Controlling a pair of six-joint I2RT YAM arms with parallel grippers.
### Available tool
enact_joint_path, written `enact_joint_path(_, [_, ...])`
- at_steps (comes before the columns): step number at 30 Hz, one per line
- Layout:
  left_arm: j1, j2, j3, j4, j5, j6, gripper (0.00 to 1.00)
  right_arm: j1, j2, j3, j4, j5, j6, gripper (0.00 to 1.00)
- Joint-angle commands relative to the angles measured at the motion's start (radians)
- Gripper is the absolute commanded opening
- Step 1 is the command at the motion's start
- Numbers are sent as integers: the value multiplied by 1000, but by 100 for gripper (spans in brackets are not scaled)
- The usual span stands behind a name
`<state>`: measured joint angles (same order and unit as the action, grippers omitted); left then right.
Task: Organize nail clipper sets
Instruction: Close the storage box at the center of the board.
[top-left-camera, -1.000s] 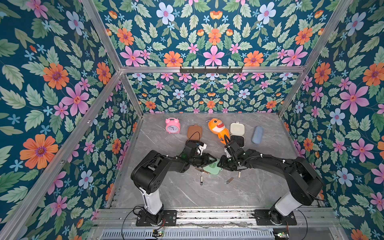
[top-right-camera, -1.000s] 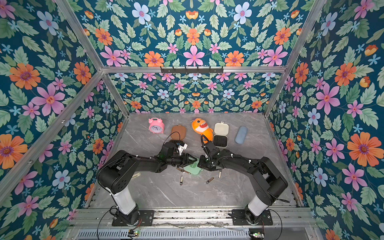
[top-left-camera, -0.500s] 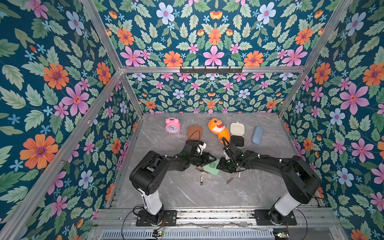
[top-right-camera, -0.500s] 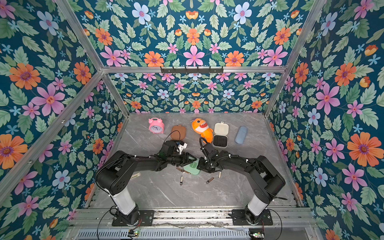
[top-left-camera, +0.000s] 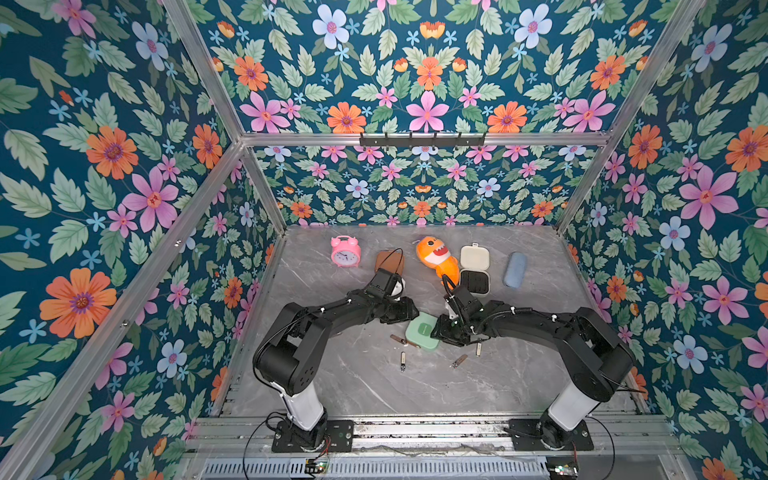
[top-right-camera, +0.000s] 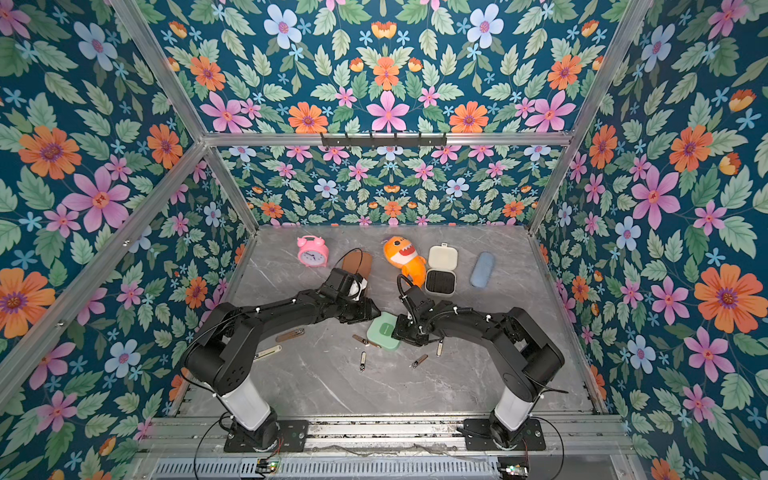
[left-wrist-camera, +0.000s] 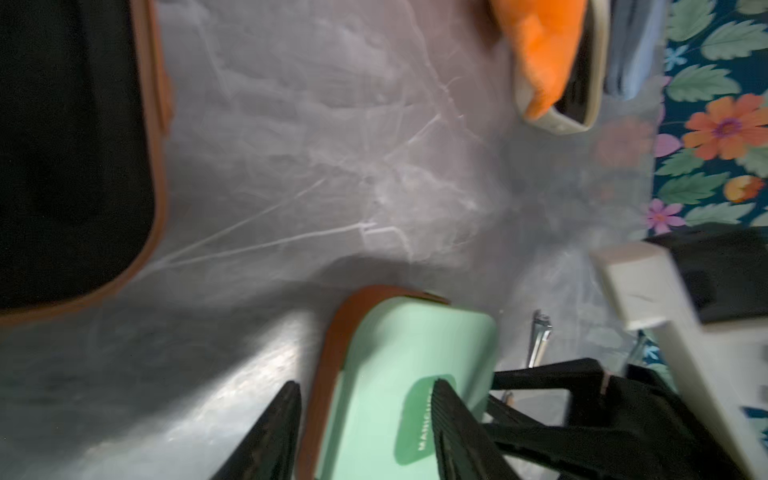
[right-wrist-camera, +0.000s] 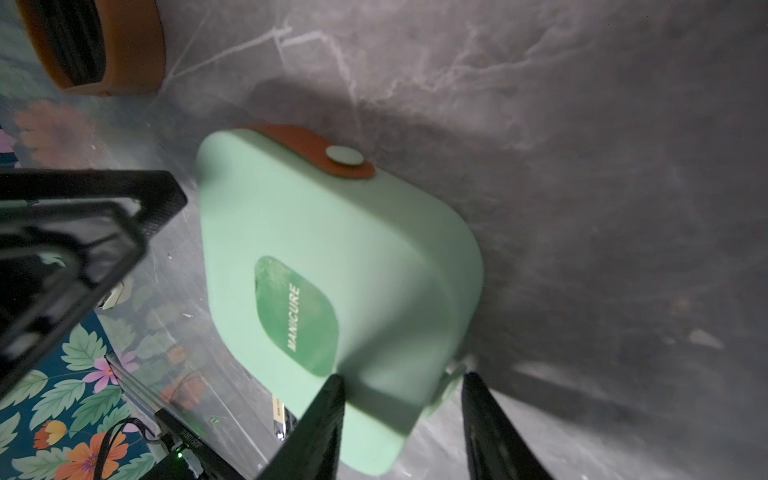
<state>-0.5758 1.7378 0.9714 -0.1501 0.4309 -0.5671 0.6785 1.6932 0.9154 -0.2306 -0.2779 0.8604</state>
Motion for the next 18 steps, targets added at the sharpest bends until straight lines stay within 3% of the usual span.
enact_joint_path(1, [-1, 14, 10, -49, -28, 57, 55, 0, 14, 3, -11, 21, 7, 47])
enact_joint_path(9, [-18, 47, 34, -14, 43, 58, 54, 1, 19, 18, -10, 13, 7, 47])
enact_joint_path(18, [-81, 93, 13, 80, 137, -3, 42, 1, 56, 73, 7, -27, -5, 46])
